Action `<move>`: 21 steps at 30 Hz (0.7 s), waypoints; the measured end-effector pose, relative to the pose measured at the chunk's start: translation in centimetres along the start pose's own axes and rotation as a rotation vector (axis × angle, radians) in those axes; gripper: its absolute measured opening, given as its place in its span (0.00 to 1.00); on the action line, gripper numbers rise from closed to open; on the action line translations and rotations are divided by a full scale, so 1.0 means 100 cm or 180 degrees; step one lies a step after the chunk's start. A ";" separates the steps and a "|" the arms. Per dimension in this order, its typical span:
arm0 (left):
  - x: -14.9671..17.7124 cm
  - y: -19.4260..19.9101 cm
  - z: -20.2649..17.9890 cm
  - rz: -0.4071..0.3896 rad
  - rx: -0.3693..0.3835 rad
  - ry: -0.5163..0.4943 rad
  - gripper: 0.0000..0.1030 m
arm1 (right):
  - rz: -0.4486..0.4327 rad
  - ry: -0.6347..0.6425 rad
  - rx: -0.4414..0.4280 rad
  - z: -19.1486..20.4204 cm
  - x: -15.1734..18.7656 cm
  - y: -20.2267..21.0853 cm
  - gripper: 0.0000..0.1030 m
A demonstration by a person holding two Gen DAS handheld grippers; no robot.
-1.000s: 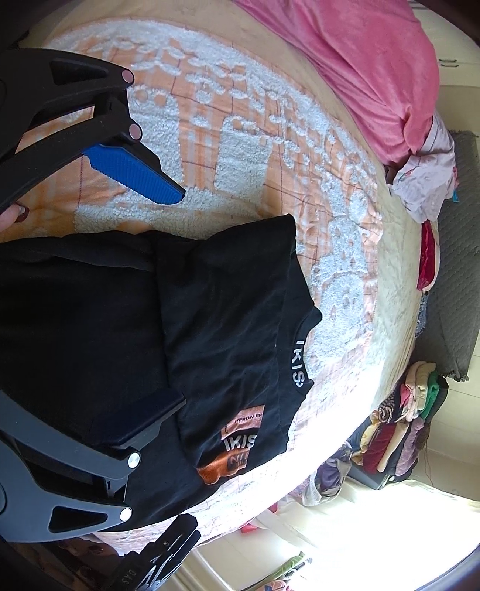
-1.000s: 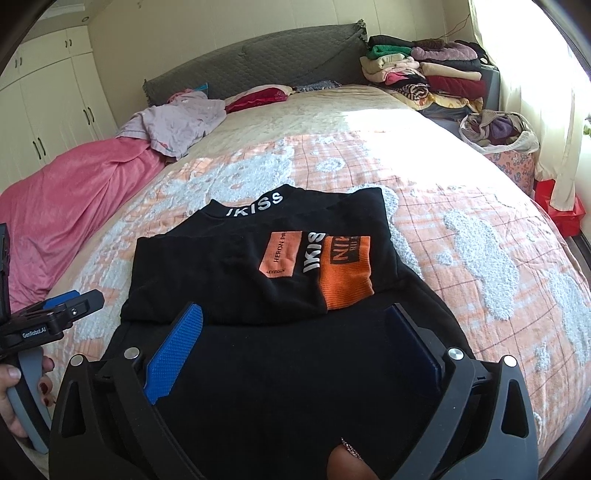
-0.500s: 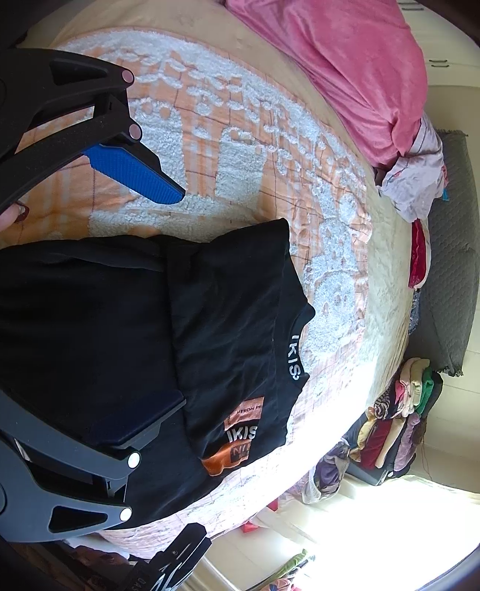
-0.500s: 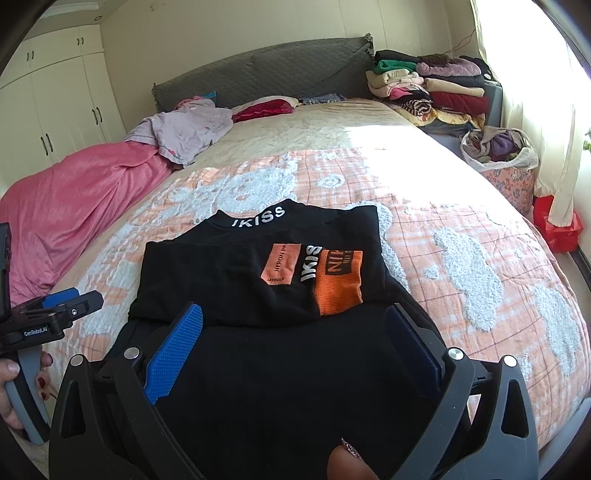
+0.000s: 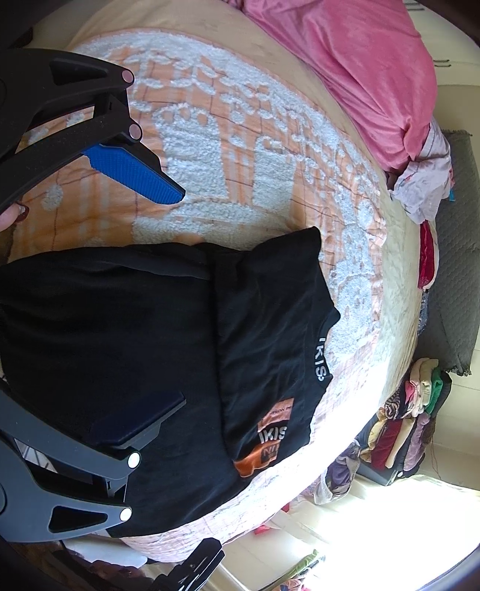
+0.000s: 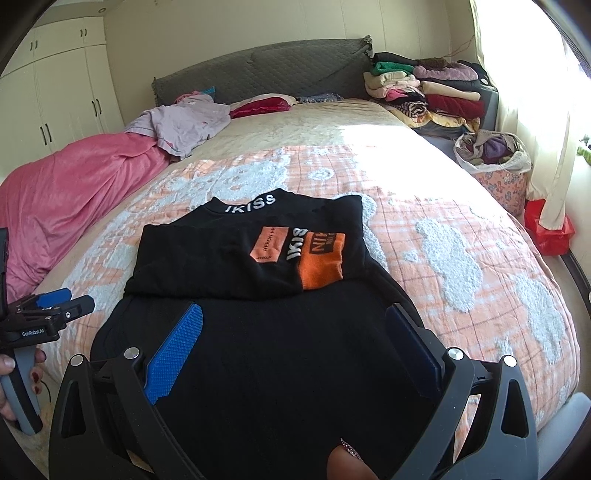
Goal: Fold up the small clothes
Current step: 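Move both open grippers back along the sweatshirt body to its hem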
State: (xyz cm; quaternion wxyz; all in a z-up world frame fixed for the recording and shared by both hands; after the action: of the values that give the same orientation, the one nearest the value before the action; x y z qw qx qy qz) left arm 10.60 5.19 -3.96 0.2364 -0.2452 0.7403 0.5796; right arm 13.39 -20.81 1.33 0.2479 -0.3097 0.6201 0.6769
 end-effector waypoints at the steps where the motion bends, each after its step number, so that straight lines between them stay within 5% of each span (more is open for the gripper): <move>1: 0.003 0.000 0.001 0.0014 -0.0007 0.0002 0.91 | 0.0020 -0.0016 0.0006 -0.001 0.003 -0.001 0.96; 21: 0.054 -0.005 0.036 0.0277 -0.0130 0.0245 0.91 | 0.0459 -0.0077 0.0277 -0.048 0.063 -0.013 0.96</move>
State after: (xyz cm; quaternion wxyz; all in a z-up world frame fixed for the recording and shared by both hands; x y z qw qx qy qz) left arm 7.01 8.11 -8.57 0.1773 -0.2397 0.7469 0.5944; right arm 10.52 -25.69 -4.27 0.2192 -0.2449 0.6665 0.6691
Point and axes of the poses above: each gripper's, at about its wrist camera, not at the fingertips, and y roughly against the way its jaws point, z to its left, x to its underside, the point moved 8 cm from there along -y, roughly the way its jaws point, and after that the axes turned 6 degrees about x, right-handed, at the moved point
